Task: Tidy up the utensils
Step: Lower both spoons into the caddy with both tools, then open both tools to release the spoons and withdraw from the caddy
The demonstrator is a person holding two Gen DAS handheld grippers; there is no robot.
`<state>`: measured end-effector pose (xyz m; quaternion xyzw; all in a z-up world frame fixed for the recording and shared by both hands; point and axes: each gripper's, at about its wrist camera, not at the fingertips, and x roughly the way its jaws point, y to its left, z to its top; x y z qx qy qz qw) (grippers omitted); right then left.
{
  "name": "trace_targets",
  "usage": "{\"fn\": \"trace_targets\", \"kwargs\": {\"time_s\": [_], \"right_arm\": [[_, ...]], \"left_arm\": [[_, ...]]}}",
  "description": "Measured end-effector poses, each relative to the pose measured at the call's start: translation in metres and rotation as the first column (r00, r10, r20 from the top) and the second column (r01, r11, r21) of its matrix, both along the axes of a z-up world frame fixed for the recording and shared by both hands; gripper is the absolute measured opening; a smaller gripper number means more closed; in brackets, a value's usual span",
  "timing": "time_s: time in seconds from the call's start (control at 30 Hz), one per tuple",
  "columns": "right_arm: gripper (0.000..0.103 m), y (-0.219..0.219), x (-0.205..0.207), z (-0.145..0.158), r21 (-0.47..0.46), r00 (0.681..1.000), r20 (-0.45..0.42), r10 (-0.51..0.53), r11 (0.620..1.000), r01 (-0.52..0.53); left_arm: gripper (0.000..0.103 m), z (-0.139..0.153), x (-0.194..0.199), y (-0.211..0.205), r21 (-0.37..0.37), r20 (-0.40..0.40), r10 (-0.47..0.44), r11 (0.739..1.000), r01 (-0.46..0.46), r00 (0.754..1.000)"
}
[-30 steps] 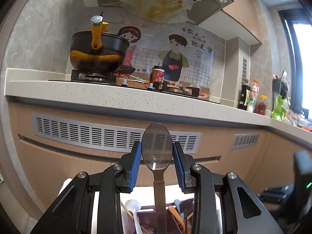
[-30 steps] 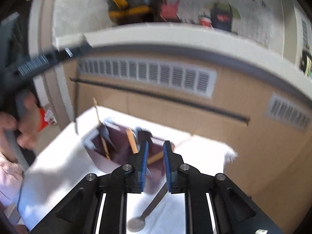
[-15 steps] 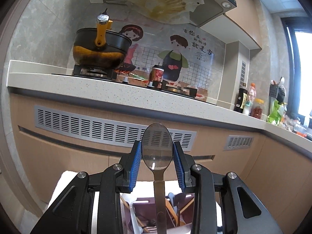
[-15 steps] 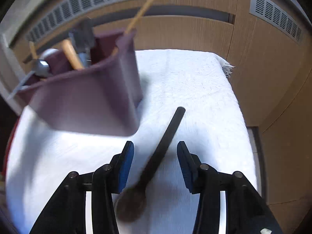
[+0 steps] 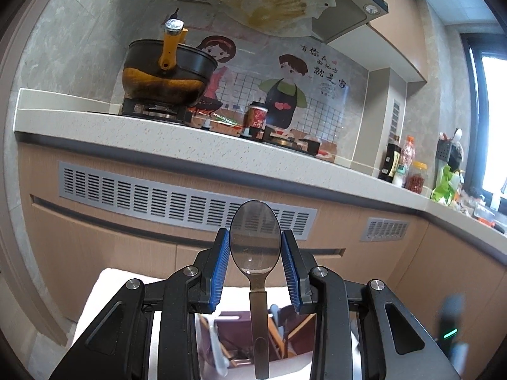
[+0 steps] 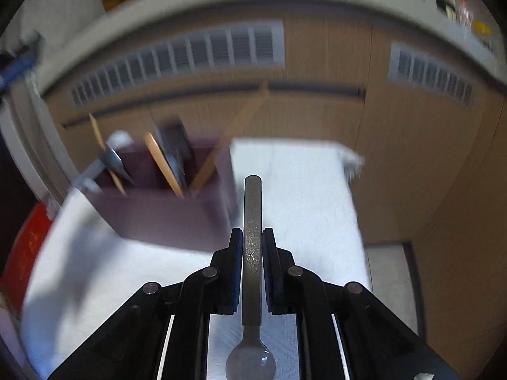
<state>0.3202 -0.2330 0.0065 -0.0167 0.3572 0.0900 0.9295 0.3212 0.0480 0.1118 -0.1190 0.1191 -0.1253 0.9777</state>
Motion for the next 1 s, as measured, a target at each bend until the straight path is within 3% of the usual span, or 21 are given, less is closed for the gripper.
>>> {"fn": "trace_targets", "kwargs": {"time_s": [0.1,0.2,0.33,0.4,0.67,0.9,1.0], "right_arm": [[0.01,0.01,-0.01,0.056,0.048,0.987,0.154,0.038,0.998,-0.045],[0.01,0.024,-0.009,0.102,0.063,0.948,0.315,0.053,0.995,-0.076],[0.01,0.037,0.013,0.125,0.119,0.893,0.447,0.047,0.987,-0.112],[0.01,0.044,0.025,0.123,0.117,0.881,0.473,0.03,0.988,-0.096],[0.01,0.06,0.066,0.091,0.098,0.91,0.414,0.009,0.994,-0.054],[0.011,0.061,0.078,0.057,0.103,0.903,0.428,0.031,0.991,-0.083],[0.022,0.058,0.078,0.044,0.13,0.911,0.41,0.052,0.985,-0.115]], "left_arm": [[0.034,0.011,0.001,-0.003,-0.005,0.022,0.003,1.0,-0.002,1.0],[0.034,0.023,0.002,-0.008,-0.003,0.044,-0.003,1.0,0.003,0.999],[0.034,0.031,0.006,-0.015,0.015,0.062,0.003,1.0,-0.004,0.998],[0.034,0.028,0.01,-0.016,0.021,0.057,0.009,1.0,-0.01,0.998],[0.034,-0.005,0.041,-0.016,0.022,-0.03,0.019,1.0,-0.018,0.999],[0.035,-0.036,0.06,-0.02,0.027,-0.086,0.028,0.999,-0.026,0.996],[0.045,-0.047,0.062,-0.022,0.019,-0.125,0.005,1.0,-0.002,0.992]]}}
